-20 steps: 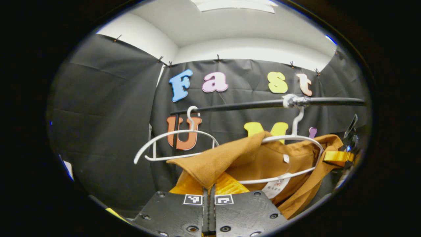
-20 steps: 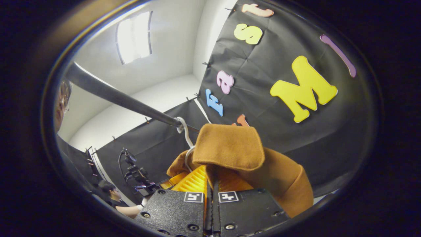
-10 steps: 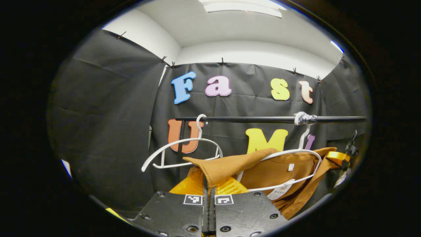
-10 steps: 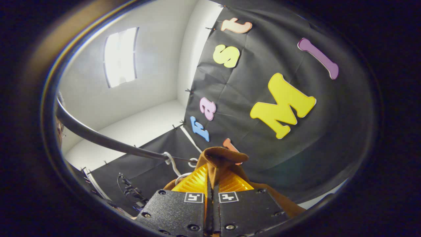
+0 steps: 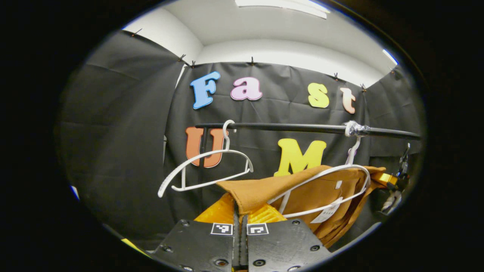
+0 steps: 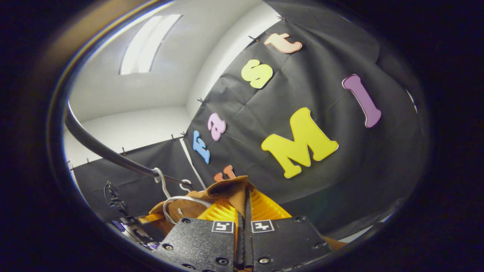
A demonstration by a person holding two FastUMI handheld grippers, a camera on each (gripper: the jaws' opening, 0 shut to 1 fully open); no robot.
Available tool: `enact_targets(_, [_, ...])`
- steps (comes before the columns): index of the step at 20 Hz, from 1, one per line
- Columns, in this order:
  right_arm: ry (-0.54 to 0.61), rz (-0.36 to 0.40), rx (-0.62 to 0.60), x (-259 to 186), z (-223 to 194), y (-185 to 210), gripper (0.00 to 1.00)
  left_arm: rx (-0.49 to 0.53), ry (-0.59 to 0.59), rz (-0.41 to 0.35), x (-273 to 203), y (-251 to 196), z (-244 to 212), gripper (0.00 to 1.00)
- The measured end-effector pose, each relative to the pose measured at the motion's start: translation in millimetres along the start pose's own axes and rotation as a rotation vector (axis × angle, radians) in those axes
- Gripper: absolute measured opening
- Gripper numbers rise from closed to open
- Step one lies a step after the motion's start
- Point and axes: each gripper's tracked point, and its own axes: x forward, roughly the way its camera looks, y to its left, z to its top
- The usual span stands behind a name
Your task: Grasp the clothes on the hanger with both hands and then place them into the laundry hamper below.
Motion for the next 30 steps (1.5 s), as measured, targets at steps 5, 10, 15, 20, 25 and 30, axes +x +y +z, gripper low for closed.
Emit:
enact_targets(5, [0.038,-0.068,-0.066,9,-8,-16,0.04,-0.072,0.038,-0.046,5,4,-5,0.0])
enact_targets(10, [0.091,-0.068,-0.066,15,-26,-24,0.04,-0.253,0.123,-0.078,3,25,-40,0.0])
enact_targets(15, [0.193,-0.097,-0.075,2,-71,-45,0.04,-0.227,0.25,-0.056,-12,22,-110,0.0])
enact_targets(20, [0.29,-0.181,-0.023,-29,-123,-79,0.04,-0.178,0.341,-0.016,-33,10,-163,0.0])
enact_targets(25, [0.335,-0.153,-0.07,-41,-137,-46,0.04,-0.11,0.342,-0.044,-47,-14,-156,0.0])
enact_targets(30, [0.354,-0.074,-0.059,-49,-149,11,0.04,-0.021,0.301,-0.169,-57,-76,-129,0.05])
